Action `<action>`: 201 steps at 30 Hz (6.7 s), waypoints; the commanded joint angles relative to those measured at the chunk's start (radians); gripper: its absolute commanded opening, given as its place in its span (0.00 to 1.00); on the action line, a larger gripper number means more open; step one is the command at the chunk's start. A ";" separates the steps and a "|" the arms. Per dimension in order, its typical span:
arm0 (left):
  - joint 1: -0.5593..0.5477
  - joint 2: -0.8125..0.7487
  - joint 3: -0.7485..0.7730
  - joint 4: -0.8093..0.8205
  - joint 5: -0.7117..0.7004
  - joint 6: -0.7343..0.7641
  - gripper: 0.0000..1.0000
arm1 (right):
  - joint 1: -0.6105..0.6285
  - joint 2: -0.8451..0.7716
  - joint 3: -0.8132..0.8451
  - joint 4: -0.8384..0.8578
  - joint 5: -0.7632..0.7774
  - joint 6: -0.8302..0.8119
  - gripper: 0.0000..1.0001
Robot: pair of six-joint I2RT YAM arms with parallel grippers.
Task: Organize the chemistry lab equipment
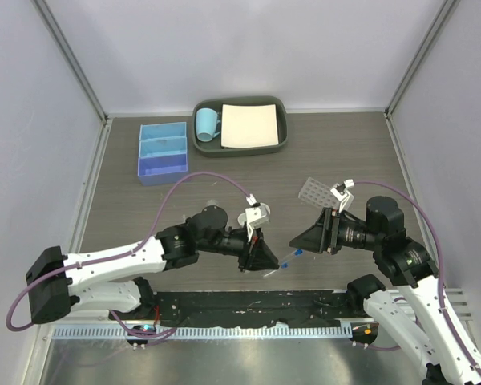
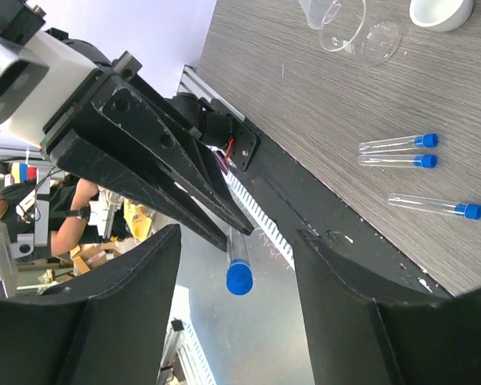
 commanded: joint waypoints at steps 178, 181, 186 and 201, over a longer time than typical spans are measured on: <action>0.116 -0.293 0.040 -0.536 -0.573 -0.158 0.97 | 0.053 0.919 0.172 0.459 1.131 -0.279 0.48; 0.116 -0.288 0.043 -0.538 -0.573 -0.158 0.97 | 0.052 0.912 0.174 0.454 1.135 -0.279 0.60; 0.116 -0.264 0.049 -0.544 -0.573 -0.155 0.97 | 0.067 0.870 0.200 0.404 1.150 -0.278 0.65; -0.143 0.078 0.066 -0.429 -0.786 -0.165 0.86 | 0.219 0.593 0.217 0.073 1.190 -0.224 0.66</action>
